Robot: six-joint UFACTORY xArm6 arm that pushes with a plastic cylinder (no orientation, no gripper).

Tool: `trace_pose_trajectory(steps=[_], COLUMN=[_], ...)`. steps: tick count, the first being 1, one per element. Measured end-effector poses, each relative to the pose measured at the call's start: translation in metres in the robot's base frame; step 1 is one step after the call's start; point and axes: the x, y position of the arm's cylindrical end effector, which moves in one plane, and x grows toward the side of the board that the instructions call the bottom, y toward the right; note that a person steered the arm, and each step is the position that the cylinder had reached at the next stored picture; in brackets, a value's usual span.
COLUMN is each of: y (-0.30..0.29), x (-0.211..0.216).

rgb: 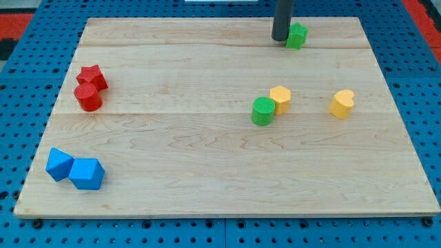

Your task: Move the green circle into the bottom of the green star

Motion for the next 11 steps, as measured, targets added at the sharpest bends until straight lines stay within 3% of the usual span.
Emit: trace_pose_trajectory(steps=[2, 4, 5, 6, 8, 11], y=[-0.037, -0.126, -0.123, -0.083, -0.037, -0.033], x=[0.099, 0.146, 0.201, 0.217, 0.207, 0.146])
